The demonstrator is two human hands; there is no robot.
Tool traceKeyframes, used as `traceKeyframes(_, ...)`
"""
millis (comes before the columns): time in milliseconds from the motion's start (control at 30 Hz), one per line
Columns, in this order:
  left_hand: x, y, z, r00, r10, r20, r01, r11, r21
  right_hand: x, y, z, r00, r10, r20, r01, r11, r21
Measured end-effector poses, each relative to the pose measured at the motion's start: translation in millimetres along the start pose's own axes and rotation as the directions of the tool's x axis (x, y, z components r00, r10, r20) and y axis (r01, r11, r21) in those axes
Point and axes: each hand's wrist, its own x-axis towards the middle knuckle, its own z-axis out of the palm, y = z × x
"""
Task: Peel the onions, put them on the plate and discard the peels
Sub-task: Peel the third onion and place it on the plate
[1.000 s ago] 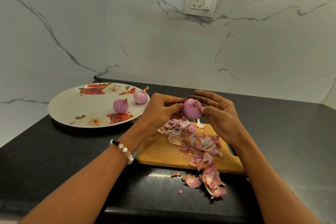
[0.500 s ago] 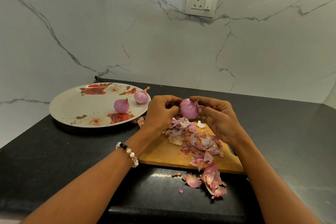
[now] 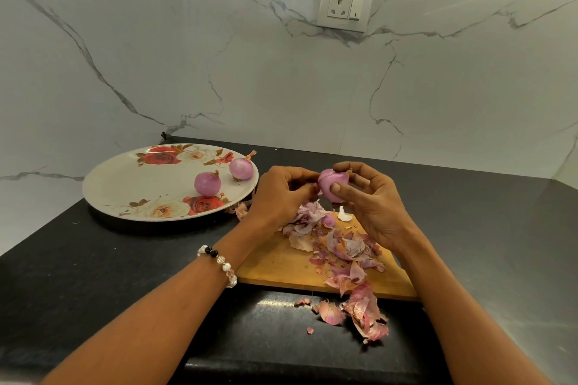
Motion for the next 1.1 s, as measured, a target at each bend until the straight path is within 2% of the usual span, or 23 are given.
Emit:
traceKeyframes(100, -0.5, 1.0, -0.3, 0.998, 0.061, 0.015, -0.062, 0.994, 0.092, -0.8, 0.7, 1.5, 0.999, 0.018, -0.032, -0.019, 1.000, -0.022)
traceKeyframes(233, -0.4, 1.7, -7.0, 0.999, 0.050, 0.018, -0.052, 0.985, 0.166, 1.9, 2.3, -4.0, 0.999, 0.024, -0.032, -0.021, 0.996, 0.082)
traceKeyframes(467, 2.4, 4.6, -4.5, 0.999, 0.037, -0.020, -0.035, 0.993, 0.113, 0.7, 4.0, -4.4, 0.999, 0.028, -0.016, -0.028, 0.999, -0.023)
traceKeyframes(600, 2.4, 5.4, -3.9, 0.998, 0.048, 0.039, -0.050, 0.997, 0.060, 1.2, 2.6, -4.6, 1.000, 0.022, -0.002, -0.022, 0.998, -0.056)
traceKeyframes(867, 0.5, 3.2, -5.0, 0.998, -0.010, 0.060, 0.007, 0.999, 0.045, -1.3, 4.4, -3.5, 0.993, -0.090, 0.078, 0.112, 0.927, -0.358)
traceKeyframes(1000, -2.2, 4.0, -2.5, 0.998, 0.049, 0.048, -0.054, 0.994, 0.099, -1.0, 7.6, -3.0, 0.981, -0.148, 0.124, 0.191, 0.847, -0.497)
traceKeyframes(1100, -3.6, 4.4, -1.2, 0.995, 0.099, 0.027, -0.102, 0.983, 0.151, -1.5, 8.3, -1.6, 0.975, -0.180, 0.131, 0.222, 0.820, -0.528)
